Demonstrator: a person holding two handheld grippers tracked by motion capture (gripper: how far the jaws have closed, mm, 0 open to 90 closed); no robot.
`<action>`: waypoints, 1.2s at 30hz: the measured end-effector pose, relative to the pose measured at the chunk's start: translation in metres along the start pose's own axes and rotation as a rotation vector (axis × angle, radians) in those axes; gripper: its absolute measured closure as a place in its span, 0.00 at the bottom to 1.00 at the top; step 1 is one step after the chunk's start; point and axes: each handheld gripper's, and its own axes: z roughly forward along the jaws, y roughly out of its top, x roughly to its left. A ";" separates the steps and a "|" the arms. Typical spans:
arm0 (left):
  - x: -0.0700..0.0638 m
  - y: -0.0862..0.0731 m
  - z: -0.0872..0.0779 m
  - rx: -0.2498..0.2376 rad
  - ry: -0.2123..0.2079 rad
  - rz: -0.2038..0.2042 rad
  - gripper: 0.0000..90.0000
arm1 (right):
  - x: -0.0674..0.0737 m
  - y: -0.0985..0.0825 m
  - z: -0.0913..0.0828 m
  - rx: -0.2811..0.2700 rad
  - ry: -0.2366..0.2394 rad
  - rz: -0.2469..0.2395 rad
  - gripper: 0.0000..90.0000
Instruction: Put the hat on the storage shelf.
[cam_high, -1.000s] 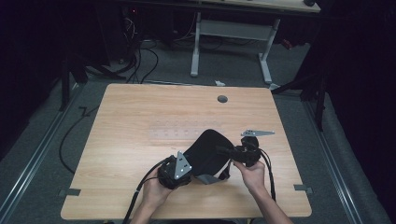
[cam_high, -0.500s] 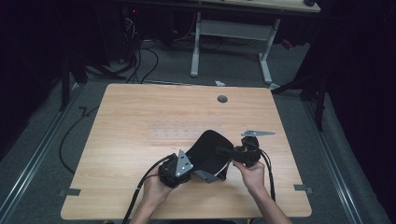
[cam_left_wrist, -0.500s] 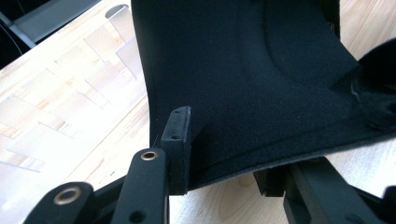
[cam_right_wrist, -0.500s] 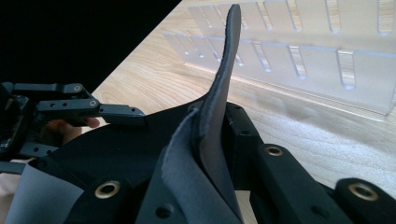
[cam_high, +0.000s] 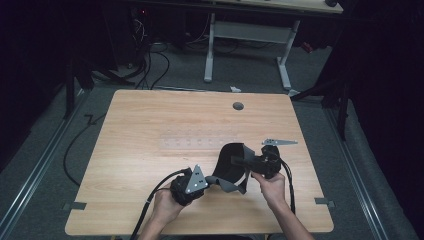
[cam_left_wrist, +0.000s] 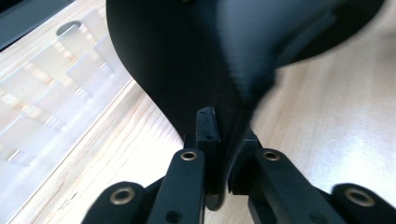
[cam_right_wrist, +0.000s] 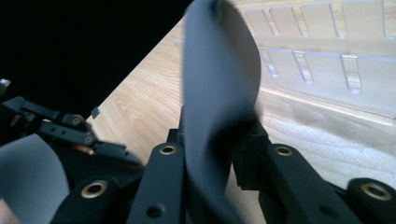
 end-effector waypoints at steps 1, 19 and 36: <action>0.000 0.000 -0.001 -0.001 -0.005 -0.006 0.96 | 0.000 0.001 0.000 0.002 0.004 0.001 0.82; 0.010 0.005 -0.014 -0.031 -0.019 -0.090 0.97 | -0.007 -0.012 -0.035 -0.145 -0.082 -0.069 0.52; 0.035 0.017 -0.034 -0.125 0.056 -0.200 0.96 | -0.046 -0.060 -0.016 0.026 -0.432 -0.141 0.40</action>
